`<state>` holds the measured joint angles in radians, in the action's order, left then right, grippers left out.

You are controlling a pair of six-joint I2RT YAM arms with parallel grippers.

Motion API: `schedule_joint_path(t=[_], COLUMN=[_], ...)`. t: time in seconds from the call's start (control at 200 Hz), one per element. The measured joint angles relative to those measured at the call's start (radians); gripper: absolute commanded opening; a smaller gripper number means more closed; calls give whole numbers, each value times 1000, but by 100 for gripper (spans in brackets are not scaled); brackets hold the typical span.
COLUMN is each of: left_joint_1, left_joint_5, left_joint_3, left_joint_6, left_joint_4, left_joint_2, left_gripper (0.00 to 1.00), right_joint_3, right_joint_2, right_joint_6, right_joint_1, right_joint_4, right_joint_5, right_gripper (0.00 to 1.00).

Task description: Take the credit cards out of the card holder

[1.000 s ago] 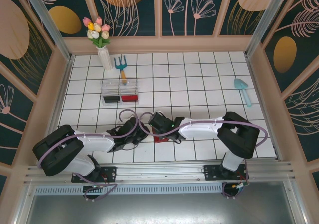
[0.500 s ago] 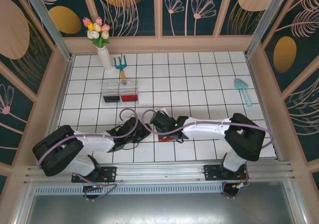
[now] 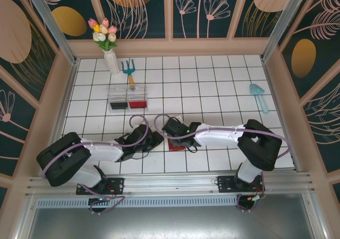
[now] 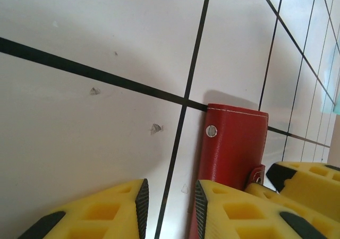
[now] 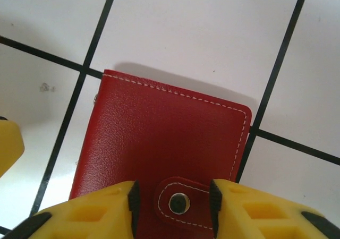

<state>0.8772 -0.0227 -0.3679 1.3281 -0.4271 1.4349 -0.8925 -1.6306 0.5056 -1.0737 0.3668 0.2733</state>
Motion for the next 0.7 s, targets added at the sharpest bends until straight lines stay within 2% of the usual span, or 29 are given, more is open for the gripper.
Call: schedule_joint_path(t=[0.23, 0.3, 0.365, 0.5, 0.586, 0.626, 0.701], left_joint_1=[0, 0, 0, 0, -2, -2, -2], left_joint_5=[-27, -38, -49, -56, -51, -47, -46], left_joint_3=[-52, -77, -100, -151, -166, -173, -181], left_joint_6=[-24, -34, -41, -59, -66, -68, -73], left_joint_4=[-12, -16, -19, -10, 6, 12, 24], left_joint_2=[58, 87, 117, 174, 190, 190, 190], left_gripper=[40, 39, 36, 22, 0, 0, 0], right_joint_3=[0, 0, 0, 0, 0, 1, 3], right_joint_2=[-16, -16, -16, -11, -11, -10, -9], right_joint_6=[14, 18, 20, 22, 17, 19, 18], right_joint_1=[1, 1, 1, 1, 5, 6, 8], right_joint_4=[-4, -4, -5, -11, -19, -20, -21], right_joint_5=[-2, -2, 1, 16, 18, 23, 25], right_gripper=[27, 23, 13, 8, 5, 0, 0])
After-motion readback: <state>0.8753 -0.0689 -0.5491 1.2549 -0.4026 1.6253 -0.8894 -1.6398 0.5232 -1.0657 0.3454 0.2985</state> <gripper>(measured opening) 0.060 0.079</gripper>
